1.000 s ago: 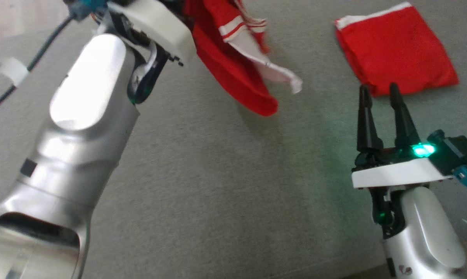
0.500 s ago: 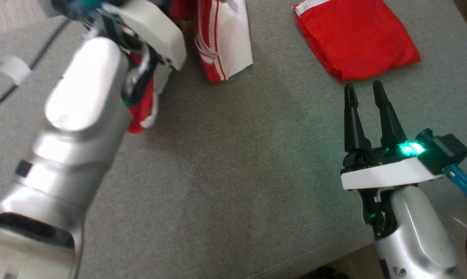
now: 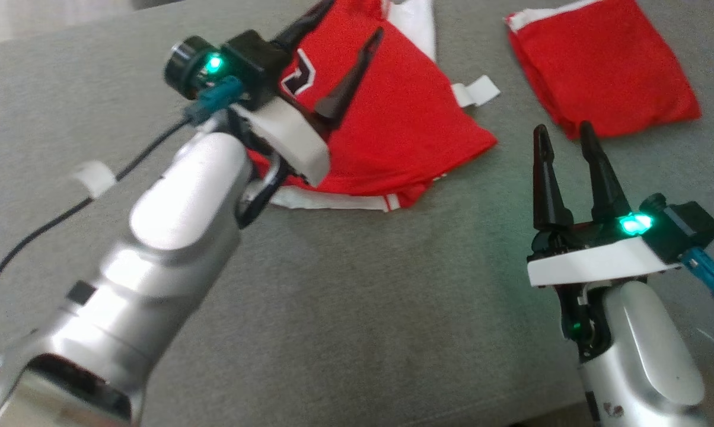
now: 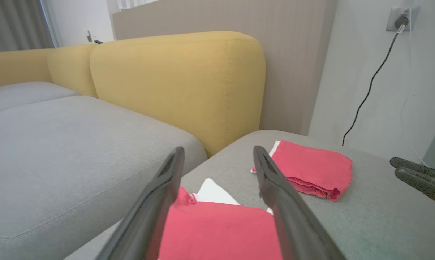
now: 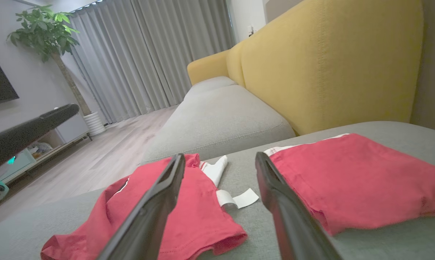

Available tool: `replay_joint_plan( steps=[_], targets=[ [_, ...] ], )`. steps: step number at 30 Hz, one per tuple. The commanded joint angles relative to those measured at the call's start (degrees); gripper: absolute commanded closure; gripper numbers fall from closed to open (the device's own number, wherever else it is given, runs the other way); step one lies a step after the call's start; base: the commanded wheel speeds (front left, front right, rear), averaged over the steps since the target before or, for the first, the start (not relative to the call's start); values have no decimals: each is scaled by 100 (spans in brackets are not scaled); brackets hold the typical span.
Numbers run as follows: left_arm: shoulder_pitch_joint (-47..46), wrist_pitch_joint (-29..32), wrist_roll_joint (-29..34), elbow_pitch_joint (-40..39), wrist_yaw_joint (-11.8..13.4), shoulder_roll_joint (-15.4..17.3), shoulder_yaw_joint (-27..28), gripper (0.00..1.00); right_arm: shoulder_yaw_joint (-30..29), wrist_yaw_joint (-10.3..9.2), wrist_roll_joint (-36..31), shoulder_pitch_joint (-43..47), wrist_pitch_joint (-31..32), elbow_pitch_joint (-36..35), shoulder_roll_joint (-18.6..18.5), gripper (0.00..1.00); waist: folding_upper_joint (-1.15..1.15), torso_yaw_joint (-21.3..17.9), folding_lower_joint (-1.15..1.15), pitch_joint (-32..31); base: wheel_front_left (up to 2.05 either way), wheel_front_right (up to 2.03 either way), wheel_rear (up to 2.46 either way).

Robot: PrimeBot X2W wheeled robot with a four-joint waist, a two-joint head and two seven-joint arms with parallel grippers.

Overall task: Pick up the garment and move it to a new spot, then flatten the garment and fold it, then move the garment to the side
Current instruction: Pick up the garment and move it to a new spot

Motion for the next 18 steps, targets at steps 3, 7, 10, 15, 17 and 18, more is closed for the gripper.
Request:
replay_joint_plan(
  steps=[3, 7, 10, 15, 17, 18],
  targets=[
    [-303, -291, -62, -208, 38, 390, 333, 0, 4, -11, -147, -82, -37, -140, -11, 0, 0, 432, 0, -215, 0, 0, 0],
    [-16, -578, -113, -269, 210, 666, 520, 0, -174, -11, -337, 17, -37, -87, -11, 0, 0, 855, 0, -416, 0, 0, 0],
    [455, -764, -165, -354, 383, 868, 615, 0, -305, -11, -477, 113, -37, -31, -11, 0, 0, 1157, 0, -569, 0, 0, 0],
    [1574, -1016, -382, -606, 796, 1037, 875, 0, -532, -11, -641, 320, -37, 102, -11, 0, 0, 1582, 0, -783, 0, 0, 0],
    [2091, -1072, -498, -756, 934, 1040, 996, 0, -571, -11, -675, 394, -37, 164, -11, 0, 0, 1686, 0, -838, 0, 0, 0],
    [2349, -1093, -586, -845, 992, 1023, 1099, 0, -587, -11, -688, 421, -37, 187, -11, 0, 0, 1727, 0, -853, 0, 0, 0]
  ],
)
